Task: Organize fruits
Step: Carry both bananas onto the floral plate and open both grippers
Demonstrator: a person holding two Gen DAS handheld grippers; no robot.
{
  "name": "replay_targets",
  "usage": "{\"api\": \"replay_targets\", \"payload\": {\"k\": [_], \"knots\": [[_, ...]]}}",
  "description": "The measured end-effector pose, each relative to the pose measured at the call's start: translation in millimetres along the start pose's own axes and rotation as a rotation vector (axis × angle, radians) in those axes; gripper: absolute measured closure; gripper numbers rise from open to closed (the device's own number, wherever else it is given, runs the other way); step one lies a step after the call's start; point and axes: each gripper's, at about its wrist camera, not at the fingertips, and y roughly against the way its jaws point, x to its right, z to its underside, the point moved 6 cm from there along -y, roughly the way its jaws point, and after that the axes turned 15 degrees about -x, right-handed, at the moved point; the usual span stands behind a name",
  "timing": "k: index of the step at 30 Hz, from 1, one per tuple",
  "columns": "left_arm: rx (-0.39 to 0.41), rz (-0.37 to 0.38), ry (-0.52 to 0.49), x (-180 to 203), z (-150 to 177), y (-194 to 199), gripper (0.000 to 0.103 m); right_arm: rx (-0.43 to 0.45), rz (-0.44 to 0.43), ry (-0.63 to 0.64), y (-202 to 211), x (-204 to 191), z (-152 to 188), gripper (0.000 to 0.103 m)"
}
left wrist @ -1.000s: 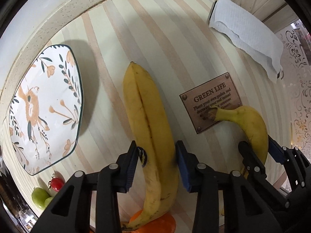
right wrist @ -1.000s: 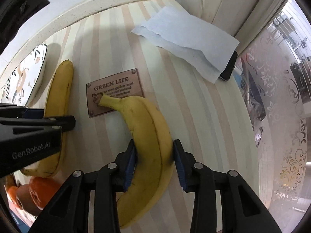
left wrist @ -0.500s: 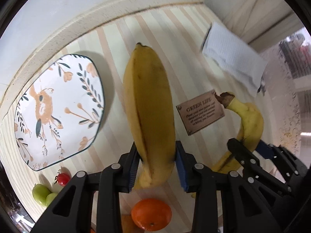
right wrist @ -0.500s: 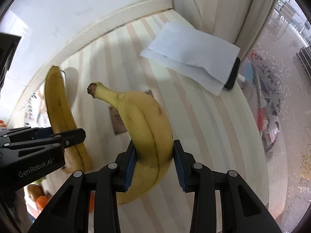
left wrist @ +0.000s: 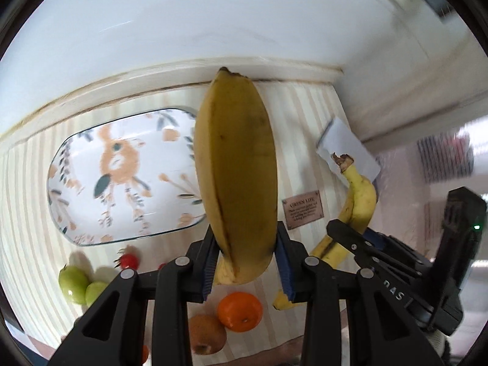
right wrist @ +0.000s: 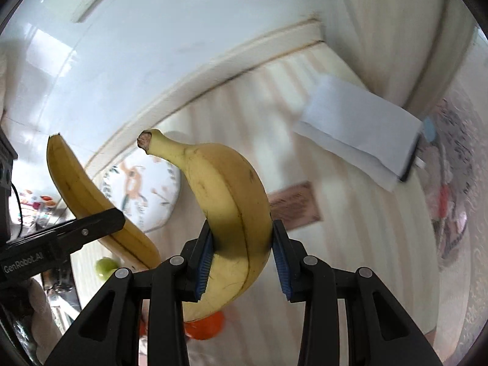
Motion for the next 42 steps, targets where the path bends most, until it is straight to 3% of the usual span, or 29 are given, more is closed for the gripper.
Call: {"api": "replay_targets", "payload": {"k": [10, 14, 19, 26, 28, 33, 42], "knots": [[-0.036, 0.075, 0.238, -116.4, -24.2, 15.4, 0.072, -0.085, -0.07, 0.043, -54.9, -96.0, -46.7, 0.064], [-0.06, 0.173, 0.367, -163.5, -32.5, 11.5, 0.072, -0.113, -0.09, 0.002, -78.5, -120.4, -64.2, 0.064], [-0.101, 0.295, 0.467, -194.1, -40.2, 2.4, 0.072, -0.147, -0.04, -0.007, -109.8, -143.3, -76.0, 0.064], [-0.165, 0.35, 0.529, -215.9, -49.9, -20.2, 0.071, -0.181, 0.031, -0.018, -141.9, -155.4, -86.1, 0.064], [-0.19, 0.34, 0.52, -210.7, -51.3, -24.1, 0.071, -0.192, 0.069, 0.006, -150.0, -159.9, -89.2, 0.064], [-0.27, 0.169, 0.43, -198.0, -63.3, -37.2, 0.071, -0.205, 0.165, 0.06, -168.0, -172.4, -95.4, 0.063], [-0.298, 0.118, 0.378, -179.2, -74.7, -51.7, 0.068, -0.267, 0.17, 0.063, -190.5, -176.7, -106.0, 0.061]]}}
